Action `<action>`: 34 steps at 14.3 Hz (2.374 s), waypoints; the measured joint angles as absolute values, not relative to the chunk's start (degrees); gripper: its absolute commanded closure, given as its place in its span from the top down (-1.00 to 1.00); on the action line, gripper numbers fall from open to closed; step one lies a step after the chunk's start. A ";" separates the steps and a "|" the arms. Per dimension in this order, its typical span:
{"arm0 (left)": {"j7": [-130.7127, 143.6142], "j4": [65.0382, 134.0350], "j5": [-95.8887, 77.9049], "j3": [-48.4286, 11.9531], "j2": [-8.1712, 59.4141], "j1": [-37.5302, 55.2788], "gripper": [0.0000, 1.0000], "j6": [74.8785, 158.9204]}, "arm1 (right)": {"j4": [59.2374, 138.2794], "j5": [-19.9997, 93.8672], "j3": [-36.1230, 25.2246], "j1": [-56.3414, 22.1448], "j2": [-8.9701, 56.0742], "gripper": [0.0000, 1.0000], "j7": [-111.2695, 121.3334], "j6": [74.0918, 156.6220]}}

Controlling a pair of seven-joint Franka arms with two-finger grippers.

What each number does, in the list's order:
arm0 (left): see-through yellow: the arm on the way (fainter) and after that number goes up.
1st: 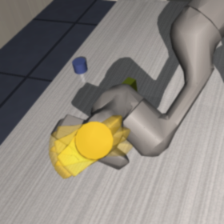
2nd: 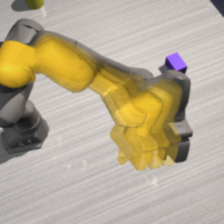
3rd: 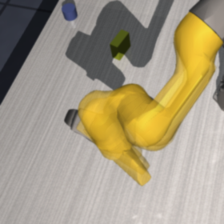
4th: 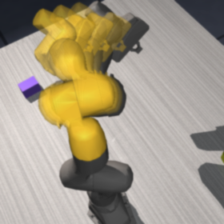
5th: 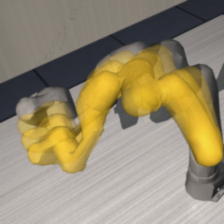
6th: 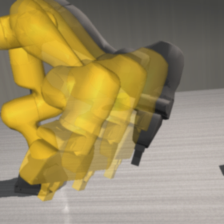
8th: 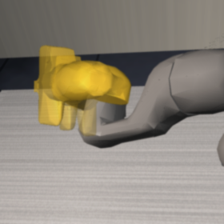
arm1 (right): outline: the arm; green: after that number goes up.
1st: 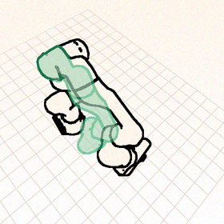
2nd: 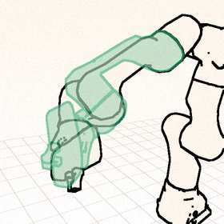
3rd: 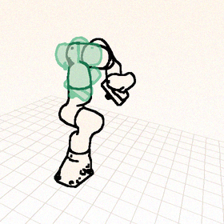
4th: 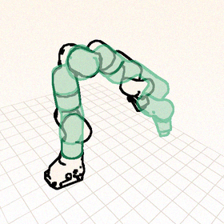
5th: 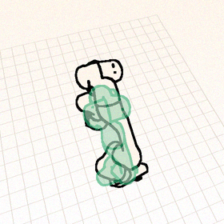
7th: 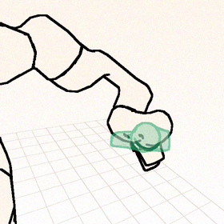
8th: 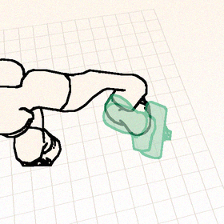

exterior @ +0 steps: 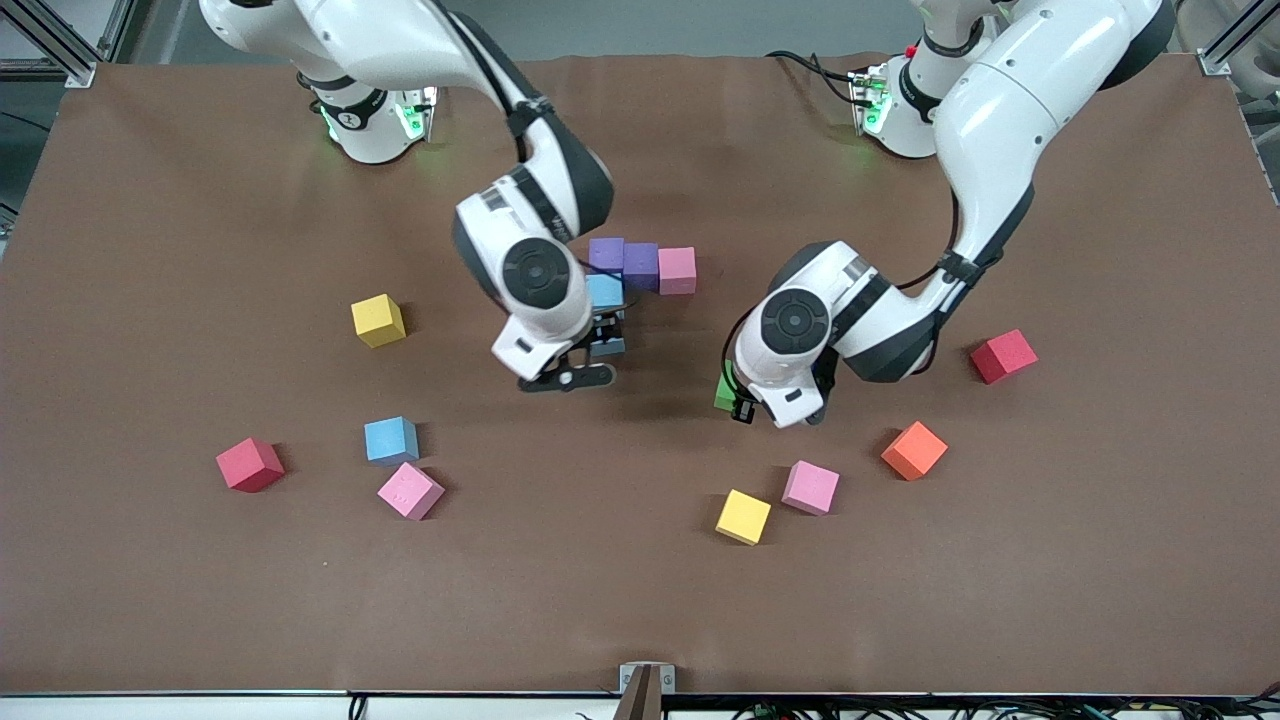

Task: Arrange 11 blocks into digit 3
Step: 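Carry the second blue block with the right gripper below the first blue block, then place the green block beside the blue blocks while the right gripper grasps pink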

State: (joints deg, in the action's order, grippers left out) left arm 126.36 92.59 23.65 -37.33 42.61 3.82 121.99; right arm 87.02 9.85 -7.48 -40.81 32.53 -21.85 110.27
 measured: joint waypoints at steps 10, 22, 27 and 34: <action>155.97 98.02 30.62 -37.10 42.91 13.68 -0.62 128.70 | 85.80 3.37 -7.82 -23.56 35.38 1.00 29.46 119.08; 156.01 98.87 30.95 -37.02 44.46 16.85 -0.62 134.57 | 83.94 2.26 -7.80 -20.08 44.12 1.00 37.87 128.89; 156.01 98.94 30.95 -37.02 44.63 16.84 -0.62 135.73 | 82.69 2.25 -7.80 -19.51 45.97 1.00 37.88 129.43; 156.01 98.98 30.95 -37.03 44.72 16.86 -0.53 136.29 | 82.26 2.49 -7.64 -18.92 48.78 -0.40 37.82 131.91</action>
State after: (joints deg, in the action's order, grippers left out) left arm 156.01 98.98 30.95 -37.03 44.72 16.86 136.29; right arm 82.26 2.49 -7.64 -18.92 48.78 37.82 131.91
